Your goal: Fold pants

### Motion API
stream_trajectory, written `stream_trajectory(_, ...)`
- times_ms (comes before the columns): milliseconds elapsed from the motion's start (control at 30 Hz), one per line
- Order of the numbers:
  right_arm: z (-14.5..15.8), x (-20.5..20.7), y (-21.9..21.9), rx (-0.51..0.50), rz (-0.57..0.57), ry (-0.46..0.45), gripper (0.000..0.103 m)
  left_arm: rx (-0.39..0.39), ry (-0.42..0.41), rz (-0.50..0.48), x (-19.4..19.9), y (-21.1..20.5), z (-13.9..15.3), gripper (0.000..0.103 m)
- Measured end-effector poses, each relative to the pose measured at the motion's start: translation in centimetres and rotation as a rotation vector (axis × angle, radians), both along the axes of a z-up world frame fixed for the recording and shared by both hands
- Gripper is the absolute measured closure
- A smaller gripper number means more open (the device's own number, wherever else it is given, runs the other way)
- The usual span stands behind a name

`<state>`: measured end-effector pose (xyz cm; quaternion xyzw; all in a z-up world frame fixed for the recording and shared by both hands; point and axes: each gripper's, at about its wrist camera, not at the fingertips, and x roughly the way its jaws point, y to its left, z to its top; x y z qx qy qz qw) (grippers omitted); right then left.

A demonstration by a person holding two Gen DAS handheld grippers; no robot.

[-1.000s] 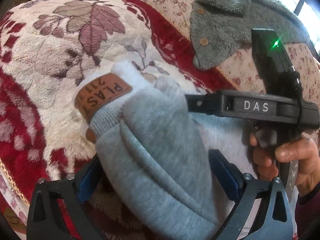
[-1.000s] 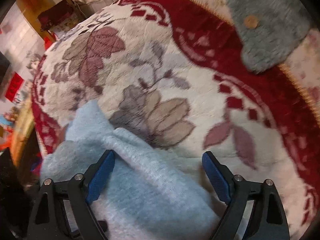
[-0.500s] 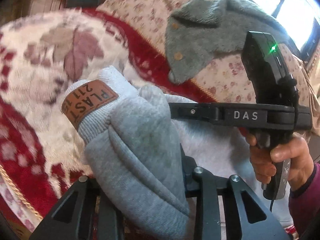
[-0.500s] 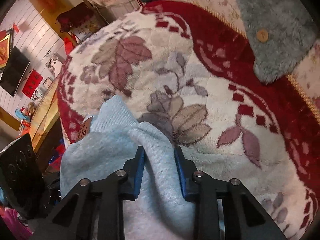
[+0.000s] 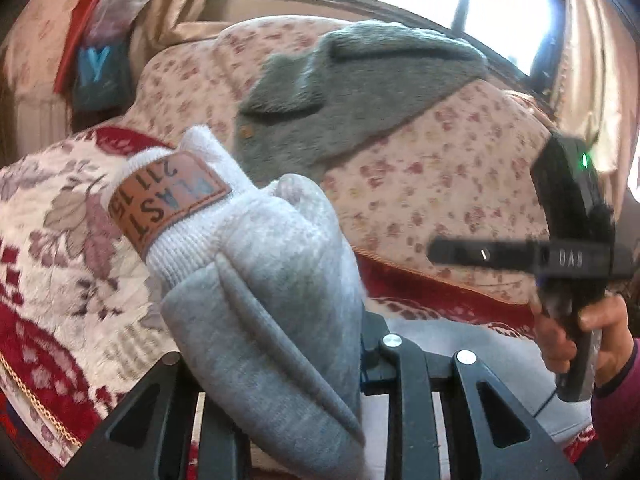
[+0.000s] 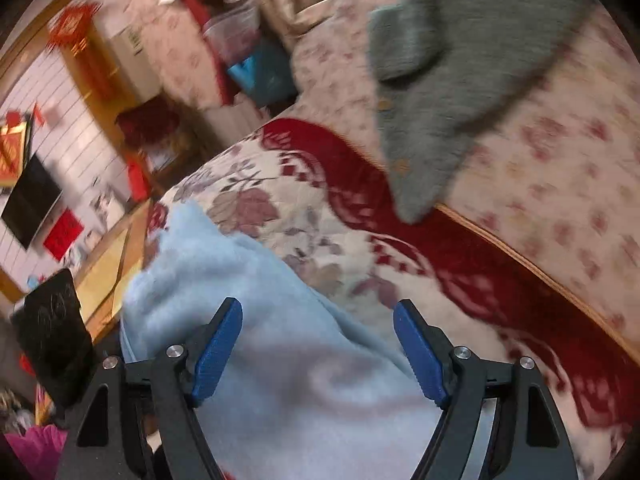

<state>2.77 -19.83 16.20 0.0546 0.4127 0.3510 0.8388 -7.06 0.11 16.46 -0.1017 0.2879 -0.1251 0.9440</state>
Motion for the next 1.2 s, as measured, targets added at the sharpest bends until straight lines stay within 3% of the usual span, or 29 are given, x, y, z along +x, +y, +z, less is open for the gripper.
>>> stream_trajectory(167,-2.3,-2.3,-7.2,0.014,-0.118,0.095,0.020,0.098,-0.050,-0.088,-1.7,-6.0,0.9,0.078)
stream_trajectory(300,-4.5,-4.8,-11.5,0.072,-0.185,0.159,0.020,0.147,-0.056,-0.170,-3.0,-10.9,0.0,0.078)
stream_trajectory(500,-6.1,-7.8,-18.0,0.113,-0.330,0.198,0.020,0.190,-0.015,-0.290,-5.4,-18.1,-4.0,0.078)
stream_trajectory(633,-6.1,-9.6,-21.9,0.114,-0.421,0.194,0.020,0.221,0.037,-0.316,-6.0,-20.8,-6.9,0.077)
stream_trajectory(700,-6.1,-10.1,-23.0,0.110,-0.448,0.199,0.020,0.214,0.065,-0.319,-6.2,-20.9,-7.7,0.064)
stream_trajectory(767,-5.8,-10.9,-23.7,0.101,-0.459,0.187,0.020,0.159,0.092,-0.331,-6.4,-20.4,-7.5,0.047)
stream_trajectory(933,-4.0,-12.7,-24.3,0.130,-0.467,0.129,0.019,0.145,0.066,-0.293,-8.2,-20.1,-6.3,0.038)
stream_trajectory(1033,-2.8,-13.5,-23.3,0.135,-0.428,0.103,0.017,0.065,0.029,-0.333,-9.7,-19.2,-5.0,0.013)
stream_trajectory(1200,-0.8,-15.0,-21.0,0.141,-0.351,0.046,0.017,0.059,-0.016,-0.328,-11.1,-17.7,-3.4,0.011)
